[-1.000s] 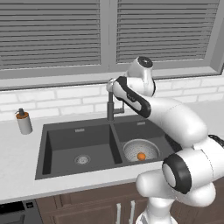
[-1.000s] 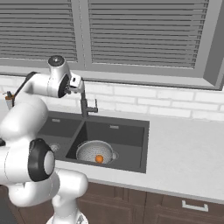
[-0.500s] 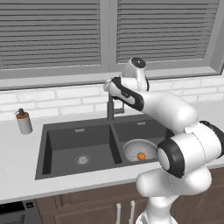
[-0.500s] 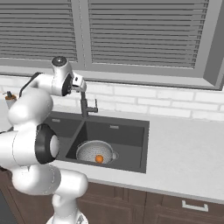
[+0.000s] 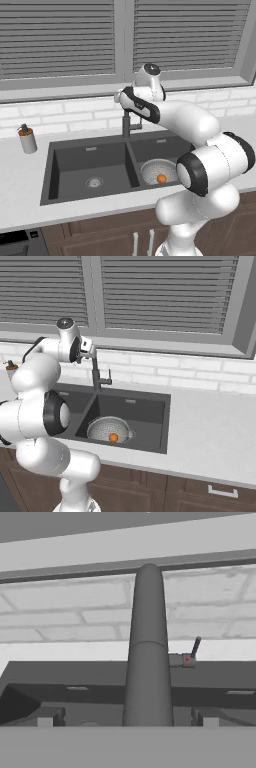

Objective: Put the colander in the sink, put the tangerine in the colander, and turn on the sink faucet and pour water over the colander.

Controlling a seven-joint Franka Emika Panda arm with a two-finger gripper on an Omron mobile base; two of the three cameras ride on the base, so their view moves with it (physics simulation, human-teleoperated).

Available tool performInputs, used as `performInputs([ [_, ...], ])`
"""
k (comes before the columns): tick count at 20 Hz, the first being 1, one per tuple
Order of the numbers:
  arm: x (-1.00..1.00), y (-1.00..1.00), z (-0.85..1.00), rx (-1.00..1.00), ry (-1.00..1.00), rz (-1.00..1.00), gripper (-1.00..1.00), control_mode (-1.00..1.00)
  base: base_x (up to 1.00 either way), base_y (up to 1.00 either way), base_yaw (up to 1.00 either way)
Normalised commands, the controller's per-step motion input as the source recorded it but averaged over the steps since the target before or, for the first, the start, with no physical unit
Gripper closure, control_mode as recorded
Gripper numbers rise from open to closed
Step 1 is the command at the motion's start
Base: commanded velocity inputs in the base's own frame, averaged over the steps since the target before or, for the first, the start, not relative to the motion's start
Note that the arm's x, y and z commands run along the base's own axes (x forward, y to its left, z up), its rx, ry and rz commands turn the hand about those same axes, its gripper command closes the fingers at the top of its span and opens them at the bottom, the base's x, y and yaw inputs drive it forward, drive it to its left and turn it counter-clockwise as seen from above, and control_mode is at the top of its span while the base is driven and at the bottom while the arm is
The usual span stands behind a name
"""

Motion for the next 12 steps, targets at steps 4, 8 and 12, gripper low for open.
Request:
performInputs([
  [4,-0.01,-0.32,-0.34,-0.05,0.0,-0.01,-1.0,-1.0,0.0,0.0,0.0],
  [8,-0.05,-0.42,-0.36,-0.04,0.0,-0.01,-1.0,-1.0,0.0,0.0,0.0],
  [12,-0.01,-0.39,-0.38,-0.04,0.0,-0.01,-1.0,-1.0,0.0,0.0,0.0],
])
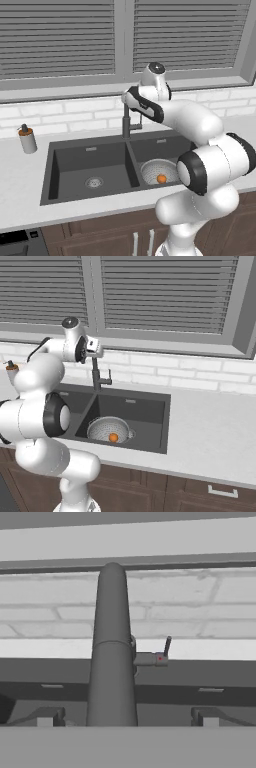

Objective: Put the colander in the sink, put the tangerine in the colander, and turn on the sink faucet and pour water over the colander.

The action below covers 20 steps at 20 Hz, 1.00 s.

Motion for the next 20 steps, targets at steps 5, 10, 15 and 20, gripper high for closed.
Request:
performInputs([
  [5,0.0,-0.35,-0.36,-0.03,0.0,0.0,-1.0,-1.0,0.0,0.0,0.0],
  [10,0.0,-0.29,-0.37,-0.02,0.0,0.0,-1.0,-1.0,0.0,0.0,0.0],
  [15,0.0,-0.24,-0.37,-0.02,0.0,0.0,-1.0,-1.0,0.0,0.0,0.0],
  [20,0.0,-0.23,-0.36,-0.01,0.0,0.0,-1.0,-1.0,0.0,0.0,0.0],
])
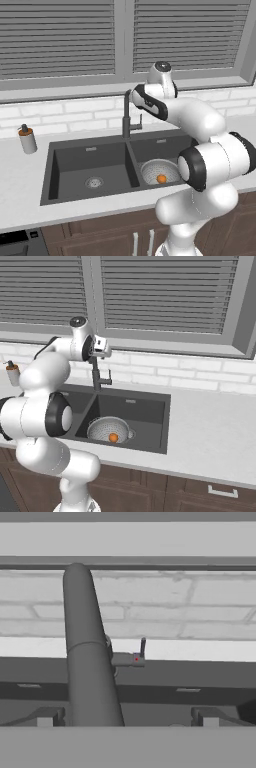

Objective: Put the colander in the sink, put the tangerine in the colander, and turn on the sink faucet and pour water over the colander.

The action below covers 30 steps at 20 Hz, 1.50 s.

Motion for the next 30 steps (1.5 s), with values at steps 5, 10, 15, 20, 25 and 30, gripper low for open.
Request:
performInputs([
  [5,0.0,-0.23,-0.34,0.0,0.0,0.0,-1.0,-1.0,0.0,0.0,0.0],
  [10,0.0,-0.23,-0.36,0.0,0.0,0.0,-1.0,-1.0,0.0,0.0,0.0],
  [15,0.0,-0.24,-0.38,0.0,0.0,0.0,-1.0,-1.0,0.0,0.0,0.0],
  [20,0.0,-0.23,-0.35,0.0,0.0,0.0,-1.0,-1.0,0.0,0.0,0.0],
  [25,0.0,-0.26,-0.36,-0.01,-0.01,0.0,-1.0,-1.0,0.0,0.0,0.0],
  [30,0.0,-0.29,-0.41,-0.03,-0.02,0.0,-1.0,-1.0,0.0,0.0,0.0],
])
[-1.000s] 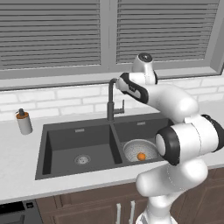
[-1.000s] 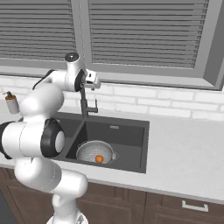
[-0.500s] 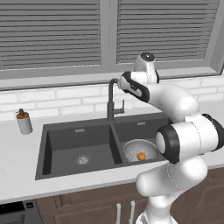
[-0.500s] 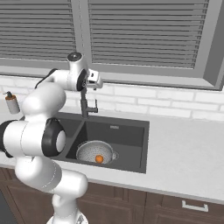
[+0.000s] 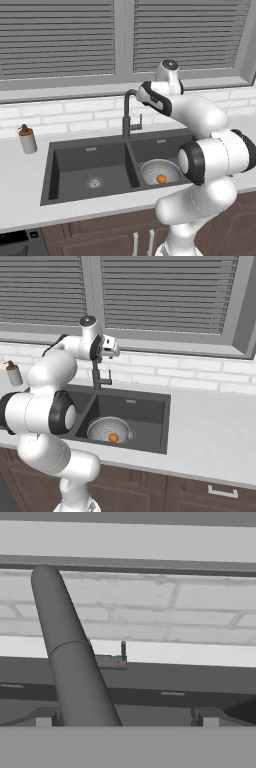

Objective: Put the colander in the sink, put the tangerine in the colander, and turn on the sink faucet and pour water over the colander.

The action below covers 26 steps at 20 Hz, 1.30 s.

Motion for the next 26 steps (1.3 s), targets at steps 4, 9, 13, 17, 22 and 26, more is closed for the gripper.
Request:
performInputs([
  [4,0.0,-0.3,-0.38,-0.02,-0.02,0.0,-1.0,-1.0,0.0,0.0,0.0],
  [9,0.0,-0.29,-0.34,-0.02,-0.02,0.0,-1.0,-1.0,0.0,0.0,0.0],
  [13,0.0,-0.27,-0.3,-0.01,-0.01,0.0,-1.0,-1.0,0.0,0.0,0.0],
  [17,-0.01,-0.26,-0.23,0.0,-0.01,0.0,-1.0,-1.0,0.0,0.0,0.0],
  [22,-0.22,-0.1,-0.03,0.0,-0.04,0.0,-1.0,-1.0,0.0,0.0,0.0],
  [26,-0.38,0.0,0.14,0.0,-0.01,0.0,-1.0,-1.0,0.0,0.0,0.0],
])
